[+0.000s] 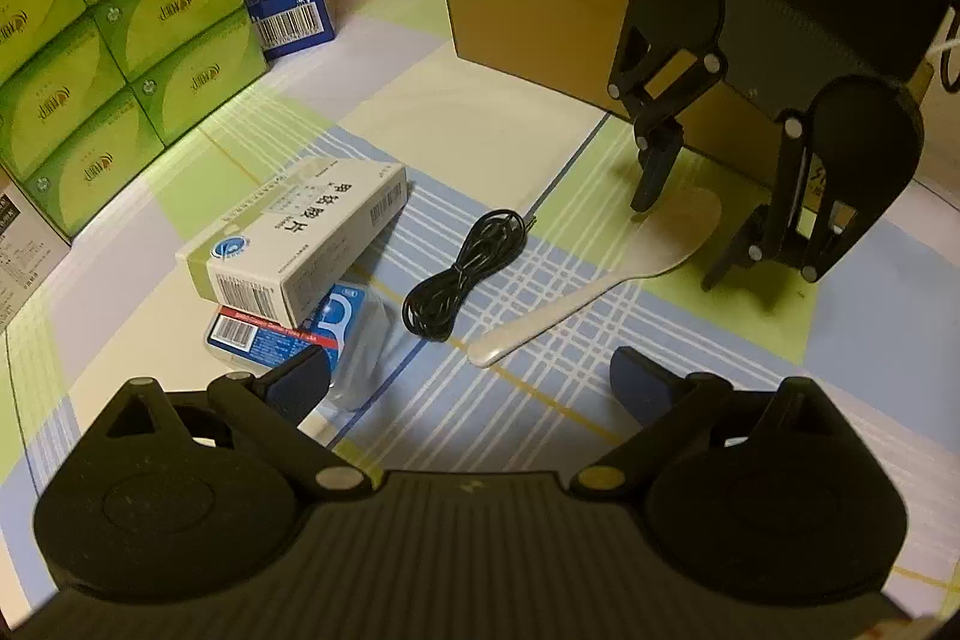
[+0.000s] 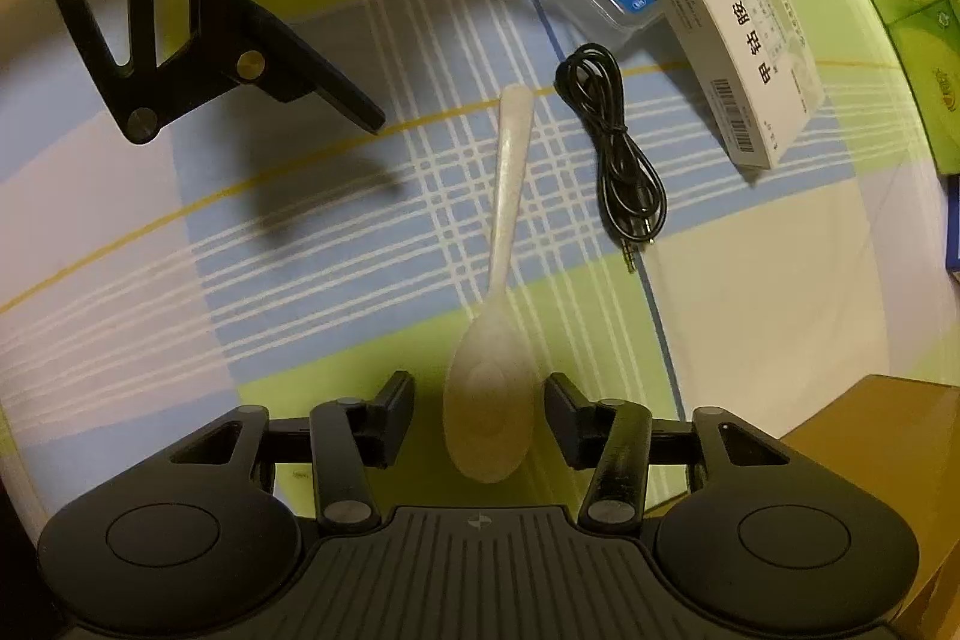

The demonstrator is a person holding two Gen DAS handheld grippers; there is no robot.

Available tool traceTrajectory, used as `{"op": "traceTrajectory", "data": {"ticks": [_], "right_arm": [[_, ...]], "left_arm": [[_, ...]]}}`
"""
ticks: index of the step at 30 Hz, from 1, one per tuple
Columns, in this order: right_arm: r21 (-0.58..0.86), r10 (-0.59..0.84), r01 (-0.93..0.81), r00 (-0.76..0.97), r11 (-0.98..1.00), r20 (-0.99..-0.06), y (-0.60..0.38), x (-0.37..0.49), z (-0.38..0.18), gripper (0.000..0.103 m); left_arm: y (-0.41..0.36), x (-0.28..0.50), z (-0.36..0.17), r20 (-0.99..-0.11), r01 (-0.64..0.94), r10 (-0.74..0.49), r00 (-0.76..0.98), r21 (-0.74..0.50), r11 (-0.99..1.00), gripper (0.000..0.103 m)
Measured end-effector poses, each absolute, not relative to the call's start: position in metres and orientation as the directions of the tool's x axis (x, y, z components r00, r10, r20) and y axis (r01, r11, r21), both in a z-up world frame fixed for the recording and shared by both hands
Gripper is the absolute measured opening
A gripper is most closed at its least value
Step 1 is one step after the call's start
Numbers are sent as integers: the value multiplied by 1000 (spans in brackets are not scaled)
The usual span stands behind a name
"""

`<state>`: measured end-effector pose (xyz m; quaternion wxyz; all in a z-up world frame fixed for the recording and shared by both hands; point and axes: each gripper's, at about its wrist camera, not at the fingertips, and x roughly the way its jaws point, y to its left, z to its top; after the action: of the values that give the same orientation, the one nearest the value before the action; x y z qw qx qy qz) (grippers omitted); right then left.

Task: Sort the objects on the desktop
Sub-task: 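Grasp the white spoon by its bowl with the right tool, then grasp the black cable with the left tool while the right holds the spoon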

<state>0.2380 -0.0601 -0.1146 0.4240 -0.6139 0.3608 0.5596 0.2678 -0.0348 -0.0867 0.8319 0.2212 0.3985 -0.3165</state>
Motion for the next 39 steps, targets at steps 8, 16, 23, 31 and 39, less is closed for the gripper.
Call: {"op": "traceTrajectory", "data": {"ticks": [8, 16, 23, 31, 39], "right_arm": [[-77, 19, -929, 75, -361, -997, -60, 248, -107, 31], [-104, 52, -937, 91, -332, -994, -73, 256, -87, 31], [-145, 83, -955, 127, -260, -988, -82, 273, -64, 31], [-141, 57, -951, 130, -275, -990, -83, 271, -59, 31], [-157, 57, -951, 147, -266, -987, -89, 261, -57, 31]], "left_arm": [[-35, 271, -93, -805, 706, -355, 476, 108, 700, 98], [-41, 276, -91, -806, 717, -356, 473, 117, 688, 96], [-50, 287, -85, -797, 736, -370, 478, 133, 664, 76], [-70, 303, -89, -813, 794, -398, 424, 122, 596, 65], [-75, 322, -102, -841, 799, -383, 381, 92, 594, 43]]}}
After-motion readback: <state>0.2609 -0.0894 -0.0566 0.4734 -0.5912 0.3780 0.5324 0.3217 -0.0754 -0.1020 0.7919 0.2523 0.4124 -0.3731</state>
